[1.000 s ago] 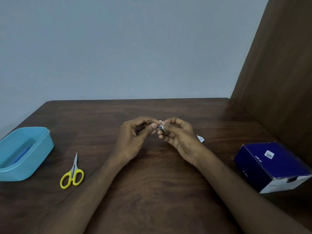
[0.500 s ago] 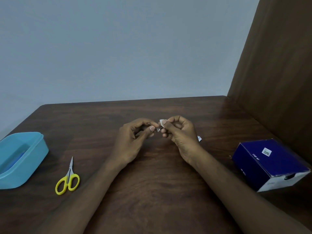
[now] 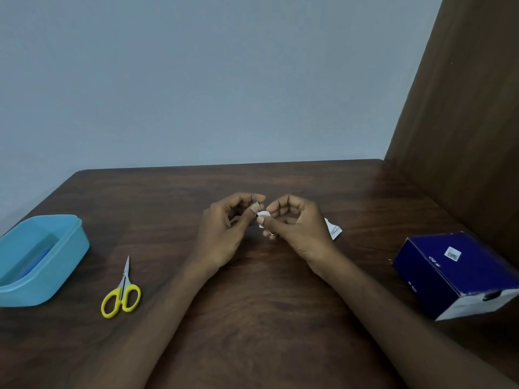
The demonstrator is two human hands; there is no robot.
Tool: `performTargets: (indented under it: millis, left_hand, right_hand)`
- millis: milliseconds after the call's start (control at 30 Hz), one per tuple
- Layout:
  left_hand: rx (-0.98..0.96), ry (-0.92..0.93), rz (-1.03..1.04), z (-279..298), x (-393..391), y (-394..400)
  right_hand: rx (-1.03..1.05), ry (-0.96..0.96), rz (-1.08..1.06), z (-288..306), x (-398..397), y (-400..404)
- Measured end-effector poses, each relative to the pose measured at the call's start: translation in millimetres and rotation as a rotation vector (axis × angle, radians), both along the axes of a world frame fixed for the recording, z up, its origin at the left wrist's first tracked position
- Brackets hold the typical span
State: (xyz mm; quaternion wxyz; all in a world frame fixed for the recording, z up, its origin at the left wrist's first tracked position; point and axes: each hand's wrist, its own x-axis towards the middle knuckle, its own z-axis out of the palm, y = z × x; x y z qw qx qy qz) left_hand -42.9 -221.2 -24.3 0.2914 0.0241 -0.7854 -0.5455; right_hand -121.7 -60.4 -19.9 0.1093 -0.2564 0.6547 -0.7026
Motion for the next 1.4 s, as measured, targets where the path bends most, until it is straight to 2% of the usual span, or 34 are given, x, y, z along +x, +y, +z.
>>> performTargets:
  millis: [267,400,567,667,833,967,1100,1300,1400]
  left_hand:
    - [-0.061,-0.006,0.103,3,3,0]
    - [0.015,-0.035,0.050,5,6,4]
    - [-0.018,-0.070,-0.004,5,6,3]
    - [0.056,-0.088,-0.069,6,5,3]
    - [0.051,-0.127,-0.083,7,7,6]
    - [0.076,-0.166,-0.096,6,5,5]
    - [0.124,-0.157,-0.078,4,4,3]
    - [0.084,-0.171,-0.099,1,2,1]
    - [0.063,-0.154,-0.075,1,2,0]
  right_hand:
    - [0.000,0.118,-0.066,-1,-1,-1]
    - [-0.007,0.100,-0.038,-3,-4,0]
    - [-0.001,0.038,0.000,-5,-3,-2]
    - [-0.017,0.020,0.023,-5,-4,-1]
    - [-0.052,-0.040,-0.070,-4,-7,-3]
    - [-0.036,-0.006,-0.125,-7,-9,-3]
    - [0.006,0.032,-0.059,-7,-8,-2]
    - [0.028,0.103,-0.174,-6,-8,-1]
    - [0.008,0.093,-0.122,-6,-9,0]
